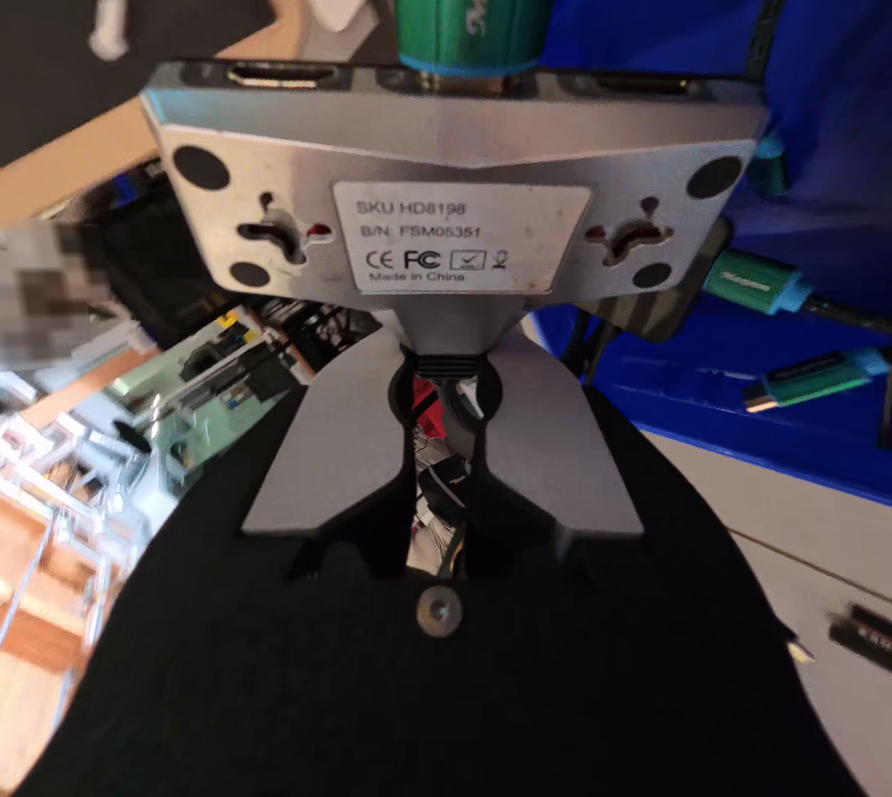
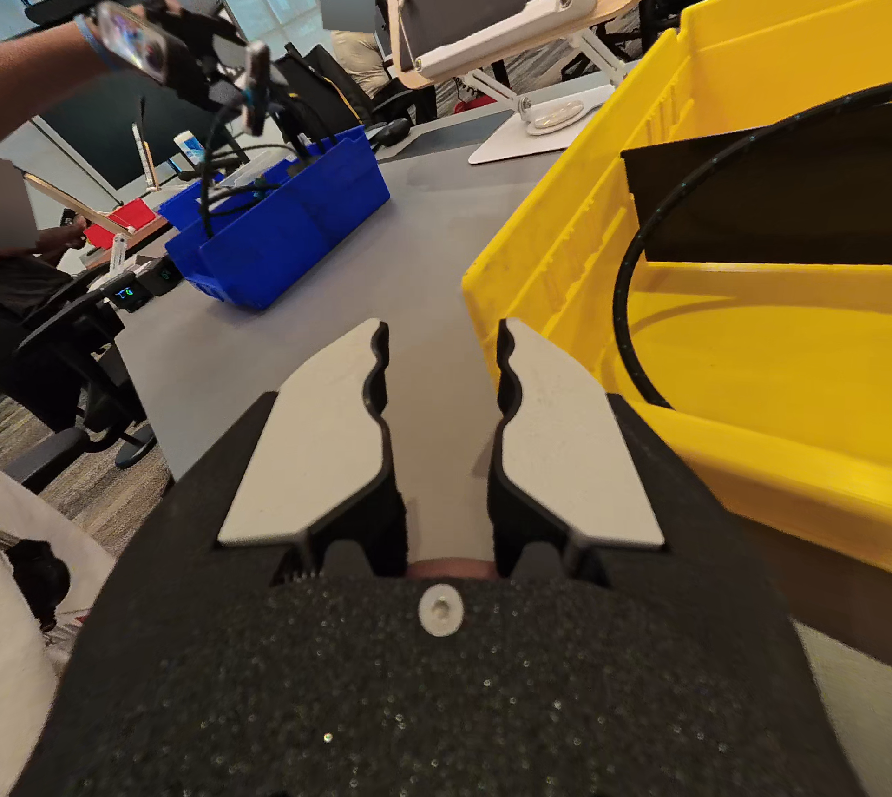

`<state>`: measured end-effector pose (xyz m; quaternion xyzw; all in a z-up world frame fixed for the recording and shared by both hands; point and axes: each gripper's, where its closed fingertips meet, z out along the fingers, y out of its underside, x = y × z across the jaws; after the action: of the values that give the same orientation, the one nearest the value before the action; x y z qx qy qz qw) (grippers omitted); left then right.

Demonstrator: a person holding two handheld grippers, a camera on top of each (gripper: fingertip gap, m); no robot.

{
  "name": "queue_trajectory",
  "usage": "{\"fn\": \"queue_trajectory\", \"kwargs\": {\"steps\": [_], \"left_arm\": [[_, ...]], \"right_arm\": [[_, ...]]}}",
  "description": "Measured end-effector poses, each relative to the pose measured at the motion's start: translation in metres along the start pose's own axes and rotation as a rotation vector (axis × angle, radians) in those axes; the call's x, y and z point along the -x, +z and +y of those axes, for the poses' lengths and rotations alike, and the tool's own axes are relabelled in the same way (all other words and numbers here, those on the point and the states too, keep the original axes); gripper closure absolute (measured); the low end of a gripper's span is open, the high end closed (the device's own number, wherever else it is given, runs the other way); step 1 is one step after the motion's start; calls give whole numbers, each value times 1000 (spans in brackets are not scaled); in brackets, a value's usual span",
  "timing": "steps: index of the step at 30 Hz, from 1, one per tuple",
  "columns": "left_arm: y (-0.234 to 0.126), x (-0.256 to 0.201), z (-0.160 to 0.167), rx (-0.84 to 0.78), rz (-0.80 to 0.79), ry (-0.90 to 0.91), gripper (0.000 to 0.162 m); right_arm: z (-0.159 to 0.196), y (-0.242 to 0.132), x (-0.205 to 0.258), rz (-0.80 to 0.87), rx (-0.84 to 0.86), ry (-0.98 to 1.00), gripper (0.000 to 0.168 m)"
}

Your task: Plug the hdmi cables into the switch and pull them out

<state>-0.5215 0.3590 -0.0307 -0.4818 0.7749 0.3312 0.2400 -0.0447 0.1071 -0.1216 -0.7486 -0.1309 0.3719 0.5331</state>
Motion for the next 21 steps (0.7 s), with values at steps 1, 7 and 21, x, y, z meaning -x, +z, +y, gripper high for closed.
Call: {"fn": "queue_trajectory", "kwargs": {"steps": [1,7,21], "left_arm": [[-10,7,7,7,-56,-44,140],[-70,36,40,-8,-368,-319,140],[-184,86,125,8,-876,-778,140]], "right_arm": [[0,-1,2,0,-2,-4,126],[-5,-5,11,-8,-24,-25,127],[-3,-1,20,-34,-21,-26,127]]}}
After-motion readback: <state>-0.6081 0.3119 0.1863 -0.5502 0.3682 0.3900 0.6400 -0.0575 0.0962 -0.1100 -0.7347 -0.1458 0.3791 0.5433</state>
